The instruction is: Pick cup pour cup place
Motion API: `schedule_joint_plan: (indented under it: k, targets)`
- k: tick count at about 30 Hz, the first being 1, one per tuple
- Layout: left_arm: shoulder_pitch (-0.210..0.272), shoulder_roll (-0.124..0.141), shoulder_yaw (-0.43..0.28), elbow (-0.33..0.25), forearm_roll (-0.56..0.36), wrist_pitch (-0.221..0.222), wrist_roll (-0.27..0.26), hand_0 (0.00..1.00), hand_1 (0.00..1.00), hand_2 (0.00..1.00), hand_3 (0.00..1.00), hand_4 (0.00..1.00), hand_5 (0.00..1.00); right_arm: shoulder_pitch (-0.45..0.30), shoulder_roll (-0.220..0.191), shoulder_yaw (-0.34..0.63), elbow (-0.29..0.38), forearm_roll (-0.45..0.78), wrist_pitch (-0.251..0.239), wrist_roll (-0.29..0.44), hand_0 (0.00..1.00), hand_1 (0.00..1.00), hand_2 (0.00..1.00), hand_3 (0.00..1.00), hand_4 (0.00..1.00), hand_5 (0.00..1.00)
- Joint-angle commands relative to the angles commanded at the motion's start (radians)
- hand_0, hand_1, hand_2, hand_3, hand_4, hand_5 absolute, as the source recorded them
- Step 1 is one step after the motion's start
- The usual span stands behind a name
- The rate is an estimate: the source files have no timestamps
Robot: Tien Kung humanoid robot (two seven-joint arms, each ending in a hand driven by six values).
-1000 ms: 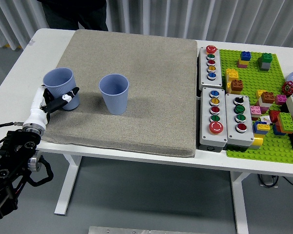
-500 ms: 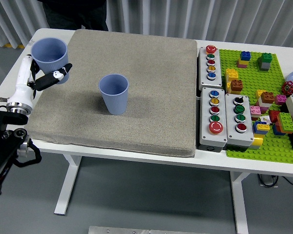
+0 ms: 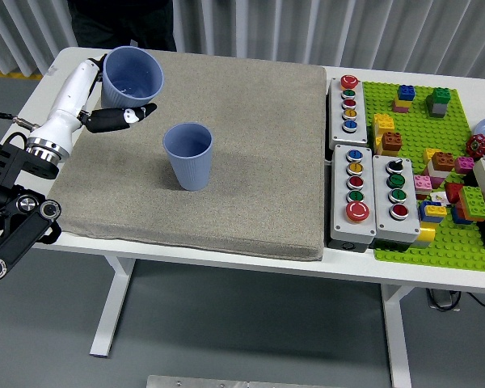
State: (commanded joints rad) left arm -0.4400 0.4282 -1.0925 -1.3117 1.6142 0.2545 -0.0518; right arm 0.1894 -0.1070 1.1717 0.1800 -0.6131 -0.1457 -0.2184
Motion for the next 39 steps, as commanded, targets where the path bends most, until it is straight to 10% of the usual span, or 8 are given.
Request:
schedule_joint_plan:
  k: [25,39]
  targets:
    - [-0.057,0.039,0.075,-0.016,0.434,-0.01,0.064,0.597,0.523,0.563,0.557,0.811,0.146,0.003,-0.003,-0.006,0.0,0.009,-0.001,0.003,0.721,0.686,0.734,0.699,0.32,0.3]
    - [-0.057,0.047,0.095,0.005,0.507,-0.008,0.071,0.597,0.527,0.559,0.559,0.803,0.156,-0.003,-0.002,-0.003,0.0,0.001,0.0,0.0,0.721,0.686,0.734,0.699,0.321,0.299]
